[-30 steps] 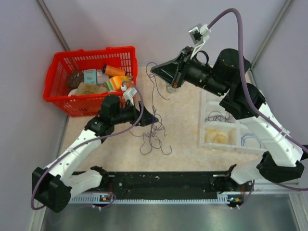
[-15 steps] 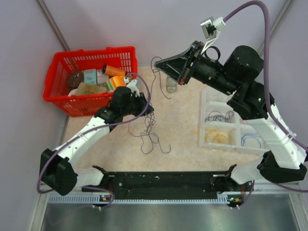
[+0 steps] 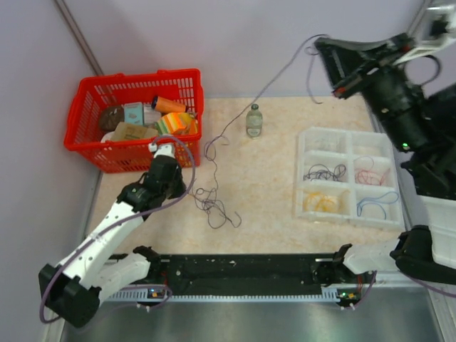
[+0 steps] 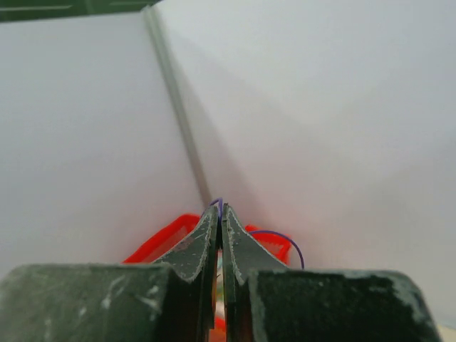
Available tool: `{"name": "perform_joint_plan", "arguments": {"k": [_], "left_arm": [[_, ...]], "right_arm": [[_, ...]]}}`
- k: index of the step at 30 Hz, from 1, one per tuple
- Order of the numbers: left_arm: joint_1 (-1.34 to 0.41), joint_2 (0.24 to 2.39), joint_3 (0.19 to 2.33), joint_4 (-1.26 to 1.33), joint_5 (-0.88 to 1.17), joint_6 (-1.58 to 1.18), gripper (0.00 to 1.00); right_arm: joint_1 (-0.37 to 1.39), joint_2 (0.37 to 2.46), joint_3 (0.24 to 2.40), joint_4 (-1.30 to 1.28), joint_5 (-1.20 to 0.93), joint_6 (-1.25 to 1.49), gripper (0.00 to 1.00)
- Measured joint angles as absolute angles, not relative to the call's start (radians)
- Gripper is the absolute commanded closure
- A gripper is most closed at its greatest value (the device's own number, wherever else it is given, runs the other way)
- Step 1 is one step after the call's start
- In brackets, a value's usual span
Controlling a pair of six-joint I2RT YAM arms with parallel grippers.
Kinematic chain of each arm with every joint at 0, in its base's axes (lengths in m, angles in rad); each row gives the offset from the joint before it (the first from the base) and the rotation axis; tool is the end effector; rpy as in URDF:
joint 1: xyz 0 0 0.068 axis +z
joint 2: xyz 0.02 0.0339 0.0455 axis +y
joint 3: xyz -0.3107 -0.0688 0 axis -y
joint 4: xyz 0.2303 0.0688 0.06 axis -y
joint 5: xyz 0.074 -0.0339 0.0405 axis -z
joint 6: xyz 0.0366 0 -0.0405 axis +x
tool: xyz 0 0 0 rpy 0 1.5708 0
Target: Untangle the cables
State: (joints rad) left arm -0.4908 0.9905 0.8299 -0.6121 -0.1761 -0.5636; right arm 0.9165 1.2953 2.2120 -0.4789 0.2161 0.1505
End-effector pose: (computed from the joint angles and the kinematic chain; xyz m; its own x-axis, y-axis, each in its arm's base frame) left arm 0.1489 -0.0723 0.3189 -0.7093 -0.2173 -0.6706 -0.0302 0.9598 -0.2791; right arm 0.0838 0.0963 0.6783 0.1566 0.4448 -0.8818 -0.6881 0.6896 0.2257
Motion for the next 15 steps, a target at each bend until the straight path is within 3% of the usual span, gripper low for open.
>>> {"name": "perform_joint_plan", "arguments": {"k": [7, 15], "left_arm": [[-0.405, 0.799, 0.793, -0.793, -0.378, -0.627, 1.00], [-0.306, 0.828, 0.866, -0.940, -0.512, -0.662, 1.00]], "right_arm": [[0.916, 1.208, 2.292, -0.379, 0.452, -0.106, 1.00], [0.916, 1.190, 2.306, -0.234, 0.574, -0.303, 1.00]]}}
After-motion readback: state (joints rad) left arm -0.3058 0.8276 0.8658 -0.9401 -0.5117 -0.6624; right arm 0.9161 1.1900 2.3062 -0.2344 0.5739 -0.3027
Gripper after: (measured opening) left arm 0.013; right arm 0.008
